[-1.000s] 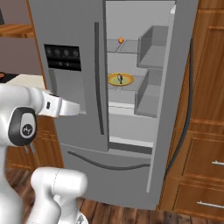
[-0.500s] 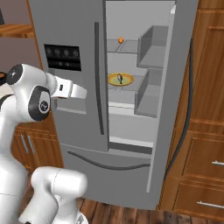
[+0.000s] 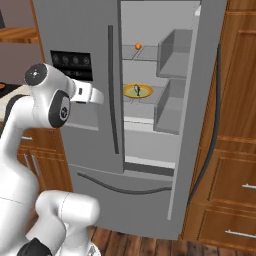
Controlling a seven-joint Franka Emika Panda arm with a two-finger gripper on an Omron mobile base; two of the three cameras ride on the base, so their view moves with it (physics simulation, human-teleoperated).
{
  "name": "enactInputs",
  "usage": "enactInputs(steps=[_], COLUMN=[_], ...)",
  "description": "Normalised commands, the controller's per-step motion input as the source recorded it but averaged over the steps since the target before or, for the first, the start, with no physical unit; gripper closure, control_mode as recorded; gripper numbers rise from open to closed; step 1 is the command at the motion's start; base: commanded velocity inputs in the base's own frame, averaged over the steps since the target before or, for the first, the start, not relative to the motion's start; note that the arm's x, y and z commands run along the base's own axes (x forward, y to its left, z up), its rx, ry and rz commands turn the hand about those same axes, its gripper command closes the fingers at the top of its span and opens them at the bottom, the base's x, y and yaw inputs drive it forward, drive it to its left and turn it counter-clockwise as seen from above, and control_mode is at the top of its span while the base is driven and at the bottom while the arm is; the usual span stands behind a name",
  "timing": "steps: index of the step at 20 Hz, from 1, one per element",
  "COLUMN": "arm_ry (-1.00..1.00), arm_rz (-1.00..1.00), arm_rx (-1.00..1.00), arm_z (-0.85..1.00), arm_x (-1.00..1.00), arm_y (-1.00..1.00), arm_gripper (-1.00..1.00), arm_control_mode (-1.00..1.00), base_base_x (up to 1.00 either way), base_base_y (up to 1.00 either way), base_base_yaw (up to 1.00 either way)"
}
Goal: Retrieve the fish from the fridge and place it on the saucepan with marinade on the stove.
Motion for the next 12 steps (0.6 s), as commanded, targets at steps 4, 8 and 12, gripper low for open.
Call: enactInputs(steps=[4,8,12], arm_ry=[-0.04,-0.07,0.0], arm_rz=[0.03,0.02,0.0], arm_rx=[0.03,0.0,0.04], arm_z=[-0.03,-0.13,0.0], arm_x=[0.23,0.44,0.66], arm_y=[-0.08,-0.01,-0.03], arm_gripper=[-1.0,-1.0,-1.0], arm_control_mode=[-1.0,-1.0,-1.0], base_base_x=[0.0,0.0,0.0], base_base_y=[0.0,0.0,0.0], base_base_yaw=[0.0,0.0,0.0])
